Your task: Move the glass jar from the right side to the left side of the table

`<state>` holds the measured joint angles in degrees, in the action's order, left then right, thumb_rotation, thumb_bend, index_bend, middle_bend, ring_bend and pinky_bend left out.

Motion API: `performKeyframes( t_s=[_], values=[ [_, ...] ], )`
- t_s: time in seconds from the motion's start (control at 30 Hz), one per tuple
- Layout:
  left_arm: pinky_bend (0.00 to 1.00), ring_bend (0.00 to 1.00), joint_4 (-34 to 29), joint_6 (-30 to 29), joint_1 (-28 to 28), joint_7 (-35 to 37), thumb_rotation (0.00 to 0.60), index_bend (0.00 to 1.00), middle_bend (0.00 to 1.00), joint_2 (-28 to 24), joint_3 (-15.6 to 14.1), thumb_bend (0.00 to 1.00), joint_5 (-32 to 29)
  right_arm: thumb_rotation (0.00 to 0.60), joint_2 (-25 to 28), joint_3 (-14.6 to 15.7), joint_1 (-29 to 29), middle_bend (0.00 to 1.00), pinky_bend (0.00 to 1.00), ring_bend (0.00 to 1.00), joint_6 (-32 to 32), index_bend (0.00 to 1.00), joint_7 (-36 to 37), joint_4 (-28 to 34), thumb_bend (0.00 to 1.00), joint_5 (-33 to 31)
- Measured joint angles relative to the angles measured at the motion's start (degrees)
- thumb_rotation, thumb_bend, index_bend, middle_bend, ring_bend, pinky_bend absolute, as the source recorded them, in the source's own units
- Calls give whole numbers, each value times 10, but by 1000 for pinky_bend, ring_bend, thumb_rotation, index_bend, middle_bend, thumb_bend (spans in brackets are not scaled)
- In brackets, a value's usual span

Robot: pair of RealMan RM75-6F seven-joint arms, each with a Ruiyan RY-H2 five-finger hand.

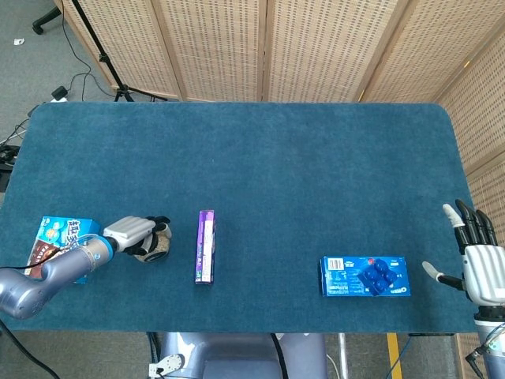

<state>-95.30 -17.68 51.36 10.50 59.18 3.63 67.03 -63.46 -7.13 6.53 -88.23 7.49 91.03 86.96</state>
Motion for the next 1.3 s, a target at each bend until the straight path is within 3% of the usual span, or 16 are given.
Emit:
performKeyframes(
  t_s=[0.1, 0.2, 0.33, 0.43, 0.47, 0.57, 0.6, 0.63, 0.87, 1.0, 1.3],
  values=[
    [87, 8, -5, -15, -5, 5, 600, 259, 24, -10, 5, 1000, 0, 600, 1, 0, 0, 0, 0, 0, 0, 0, 1, 1, 0, 1],
    [18, 0, -13, -49, -17, 13, 600, 226, 0, -20, 14, 1000, 5, 600, 1, 1, -1, 0, 0, 0, -1, 0, 1, 1, 0, 2],
    [5, 0, -22, -97, -38, 33, 600, 161, 0, -43, 31, 1000, 18, 600, 1, 1, -2, 0, 0, 0, -4, 0, 1, 2, 0, 4],
    [0, 0, -25, -134, -55, 48, 600, 54, 0, -56, 42, 980, 30, 600, 2, 2, -2, 0, 0, 0, -5, 0, 1, 3, 0, 7],
    [0, 0, -26, -147, -60, 51, 600, 20, 0, -59, 45, 848, 34, 600, 2, 2, -2, 0, 0, 0, -6, 0, 1, 4, 0, 8],
    [0, 0, -28, -195, -81, 59, 600, 0, 0, -68, 51, 162, 48, 600, 3, 4, -3, 0, 0, 0, -9, 0, 1, 5, 0, 12],
    [0, 0, -30, -220, -92, 59, 600, 0, 0, -71, 53, 32, 53, 600, 3, 4, -3, 0, 0, 0, -10, 0, 2, 5, 0, 16],
    [0, 0, -32, -241, -102, 58, 600, 0, 0, -73, 53, 2, 58, 600, 3, 5, -4, 0, 0, 0, -12, 0, 2, 5, 0, 19],
    [0, 0, -46, -434, -194, 29, 600, 0, 0, -75, 50, 0, 86, 600, 0, 9, -7, 0, 0, 0, -23, 0, -10, 3, 0, 30],
    [0, 0, -56, -540, -281, -14, 600, 0, 0, -62, 27, 0, 89, 600, 1, 14, -10, 0, 0, 0, -22, 0, -29, 7, 0, 31],
    [0, 0, -43, -664, -418, -50, 600, 0, 0, -23, -45, 0, 112, 600, -3, 18, -14, 0, 0, 0, -26, 0, -67, 15, 0, 36]
  ],
)
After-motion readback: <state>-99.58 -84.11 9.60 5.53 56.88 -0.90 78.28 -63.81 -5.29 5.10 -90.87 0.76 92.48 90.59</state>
